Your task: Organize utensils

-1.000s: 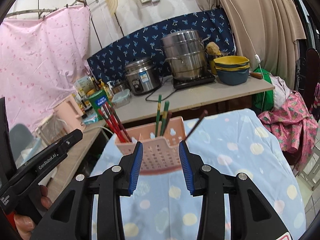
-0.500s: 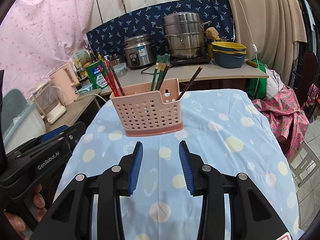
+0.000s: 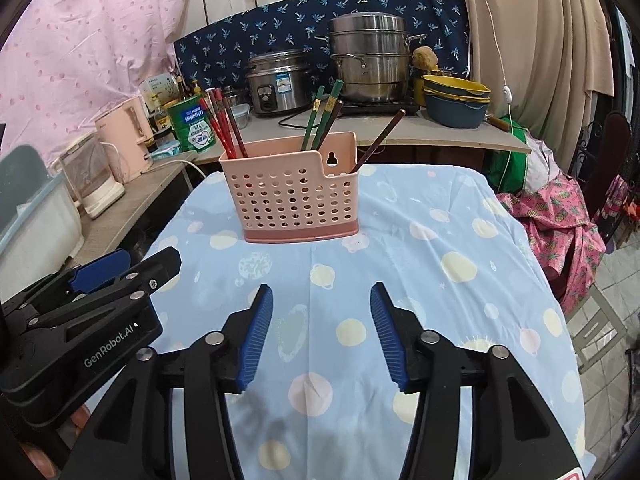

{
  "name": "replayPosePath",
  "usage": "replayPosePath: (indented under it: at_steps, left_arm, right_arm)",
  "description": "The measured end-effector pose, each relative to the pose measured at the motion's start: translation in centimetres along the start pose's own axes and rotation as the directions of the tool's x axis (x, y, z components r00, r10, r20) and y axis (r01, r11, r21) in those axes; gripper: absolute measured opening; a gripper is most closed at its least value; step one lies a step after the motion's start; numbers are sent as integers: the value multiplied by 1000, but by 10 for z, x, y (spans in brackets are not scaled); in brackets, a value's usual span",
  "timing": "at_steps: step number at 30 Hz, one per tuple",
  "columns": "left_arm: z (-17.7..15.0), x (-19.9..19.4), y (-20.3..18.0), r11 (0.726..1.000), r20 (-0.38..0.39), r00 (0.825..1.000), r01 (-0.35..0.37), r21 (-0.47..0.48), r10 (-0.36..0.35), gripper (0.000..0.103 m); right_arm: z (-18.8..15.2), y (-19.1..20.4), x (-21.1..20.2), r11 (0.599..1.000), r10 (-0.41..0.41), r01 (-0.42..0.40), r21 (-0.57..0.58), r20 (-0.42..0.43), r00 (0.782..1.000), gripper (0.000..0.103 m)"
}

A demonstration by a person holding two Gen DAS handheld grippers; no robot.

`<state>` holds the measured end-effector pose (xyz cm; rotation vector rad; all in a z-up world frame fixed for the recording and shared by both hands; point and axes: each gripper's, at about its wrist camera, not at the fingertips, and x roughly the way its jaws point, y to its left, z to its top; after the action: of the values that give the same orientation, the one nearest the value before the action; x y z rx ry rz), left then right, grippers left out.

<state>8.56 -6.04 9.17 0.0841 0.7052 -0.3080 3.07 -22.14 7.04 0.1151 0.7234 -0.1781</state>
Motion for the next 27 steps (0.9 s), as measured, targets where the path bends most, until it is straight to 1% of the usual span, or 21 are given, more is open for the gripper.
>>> replayPosePath:
  at_steps: [3,5,7,9,12,14,15,16,17,22,23,24,27]
  left_arm:
    - [-4,1,2,1000,-12,1000,-5,-5,5,56]
    - [-6,2,3,1000,-16,1000,-12,-6,12,58]
    - [-8,2,5,1000,-19,1000,-23,-8,22,61]
    - [-11,3,6,999,-21,999,-37,-8,37,67]
    - [-13,3,9,998,-23,998,-58,-13,58,74]
    - [-14,4,11,997,-26,997,-74,-17,74,81]
    - [-14,4,12,997,-27,997,-78,-20,78,87]
    - [-15,4,13,996,-28,996,-88,-21,88,89]
    - [-15,4,13,995,-27,995,-95,-21,95,92]
    - [-16,4,14,992,-38,992,-124,-21,123,95]
    - [-16,5,15,992,-41,992,-123,-21,122,96]
    - [-16,5,15,993,-43,992,-120,-21,119,96]
    - [-17,5,14,991,-45,990,-131,-14,131,96]
  right_arm:
    - [-2,4,-1,999,-31,31,-29,4,1000,54]
    - [-3,3,-1,999,-35,35,-26,-2,999,58]
    - [-5,1,-1,999,-39,38,-16,-5,999,64]
    - [-4,-1,0,999,-40,40,-7,-10,999,67]
    - [-6,-5,2,999,-48,48,4,-18,999,73]
    - [-8,-6,2,998,-55,55,8,-19,998,78]
    - [-9,-7,2,998,-60,60,11,-20,998,82]
    - [-10,-8,2,998,-64,64,16,-19,998,85]
    - [-10,-10,2,998,-66,66,20,-18,998,85]
    - [-13,-10,2,996,-83,83,13,-11,997,88]
    - [-13,-10,2,996,-85,85,13,-10,996,90]
    - [-13,-10,2,996,-90,90,15,-11,996,97]
    - [-14,-11,2,996,-87,87,17,-15,996,97]
